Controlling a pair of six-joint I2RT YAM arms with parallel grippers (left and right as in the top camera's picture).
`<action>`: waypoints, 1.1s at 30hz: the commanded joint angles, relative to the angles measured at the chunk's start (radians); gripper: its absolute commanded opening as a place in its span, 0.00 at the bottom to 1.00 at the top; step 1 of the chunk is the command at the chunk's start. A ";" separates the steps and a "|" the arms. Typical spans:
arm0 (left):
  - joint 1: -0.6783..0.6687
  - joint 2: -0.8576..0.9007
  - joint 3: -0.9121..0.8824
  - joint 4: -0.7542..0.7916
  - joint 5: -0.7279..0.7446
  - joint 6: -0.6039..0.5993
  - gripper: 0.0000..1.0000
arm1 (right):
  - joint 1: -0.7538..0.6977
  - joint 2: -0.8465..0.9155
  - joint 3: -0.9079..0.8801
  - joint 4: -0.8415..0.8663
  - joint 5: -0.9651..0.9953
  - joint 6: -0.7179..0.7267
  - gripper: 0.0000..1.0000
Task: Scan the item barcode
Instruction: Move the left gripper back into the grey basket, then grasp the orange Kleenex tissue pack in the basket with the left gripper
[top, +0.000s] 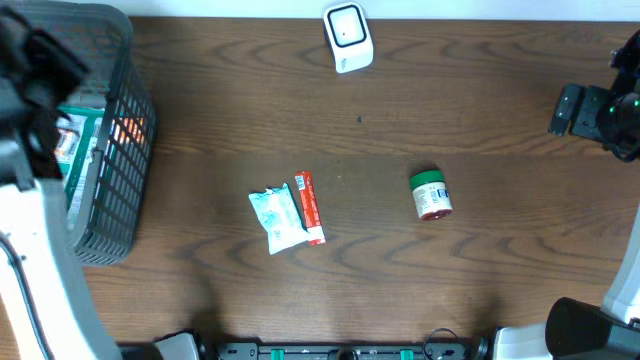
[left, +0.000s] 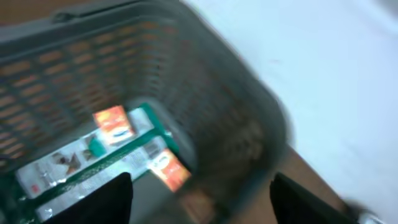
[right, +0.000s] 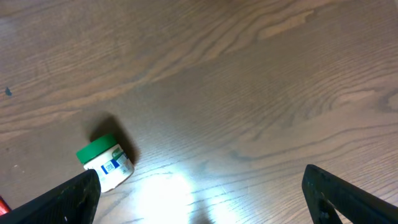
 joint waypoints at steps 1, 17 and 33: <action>0.079 0.124 0.021 -0.002 -0.014 -0.034 0.74 | -0.003 0.003 0.011 0.000 -0.001 0.015 0.99; 0.189 0.619 0.021 0.165 -0.014 -0.039 0.74 | -0.003 0.003 0.011 0.000 -0.001 0.014 0.99; 0.189 0.831 0.021 0.200 -0.108 -0.045 0.59 | -0.005 0.003 0.011 0.000 -0.001 0.014 0.99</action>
